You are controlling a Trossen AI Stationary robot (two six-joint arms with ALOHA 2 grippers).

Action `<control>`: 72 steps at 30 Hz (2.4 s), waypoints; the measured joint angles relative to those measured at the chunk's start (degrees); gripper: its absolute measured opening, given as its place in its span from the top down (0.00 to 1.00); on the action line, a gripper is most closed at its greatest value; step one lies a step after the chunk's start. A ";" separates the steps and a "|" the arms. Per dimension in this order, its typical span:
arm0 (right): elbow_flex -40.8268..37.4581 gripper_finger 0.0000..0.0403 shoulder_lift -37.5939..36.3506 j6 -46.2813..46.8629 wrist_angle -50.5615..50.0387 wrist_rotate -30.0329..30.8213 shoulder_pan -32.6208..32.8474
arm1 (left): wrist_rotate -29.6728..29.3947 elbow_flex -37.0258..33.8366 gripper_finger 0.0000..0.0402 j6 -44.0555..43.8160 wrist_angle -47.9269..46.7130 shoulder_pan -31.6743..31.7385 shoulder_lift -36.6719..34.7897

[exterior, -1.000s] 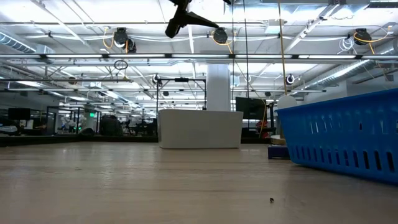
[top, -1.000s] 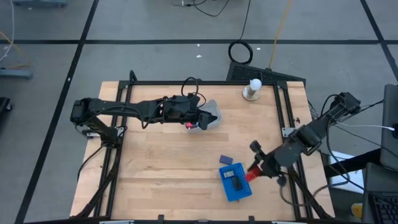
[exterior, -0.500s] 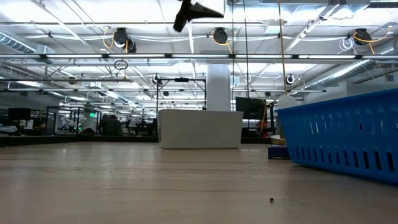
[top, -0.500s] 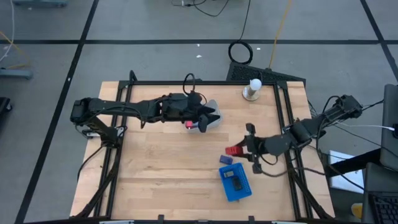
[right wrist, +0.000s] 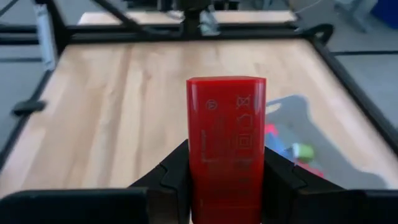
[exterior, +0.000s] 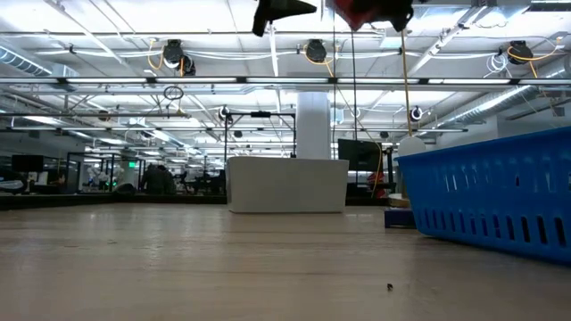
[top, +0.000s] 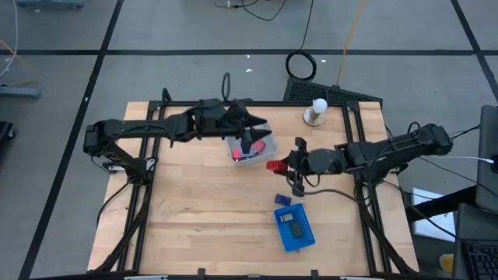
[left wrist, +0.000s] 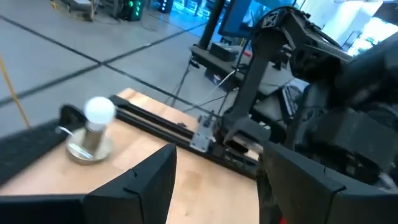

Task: Pick & Place Office items
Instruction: Put the red charger adapter into the gray bin

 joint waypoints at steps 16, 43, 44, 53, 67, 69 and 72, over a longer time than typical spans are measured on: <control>0.00 0.72 -0.07 -3.17 7.18 -9.64 -19.33 | 2.97 0.00 0.39 14.71 -15.31 3.36 -9.48; -0.02 0.72 18.19 -1.56 28.53 -33.00 -31.95 | 3.09 0.00 0.39 16.49 -15.25 3.59 -13.99; -0.02 0.72 18.66 -1.84 28.64 -33.02 -31.96 | 3.11 0.00 0.39 16.17 -15.06 3.60 -13.99; 0.02 0.72 23.07 -3.21 28.66 -35.99 -33.78 | 3.07 0.00 0.39 15.80 -13.82 3.58 -13.97; -0.02 0.72 32.40 -3.85 31.42 -37.65 -35.26 | 3.03 0.00 0.39 14.37 -13.78 3.58 -13.97; -0.02 0.72 33.49 -3.89 32.02 -37.65 -35.25 | 3.03 0.00 0.39 14.28 -13.78 3.58 -13.97; -0.02 0.72 35.17 -3.90 32.20 -38.34 -35.26 | 3.03 0.00 0.39 14.18 -13.76 3.58 -13.97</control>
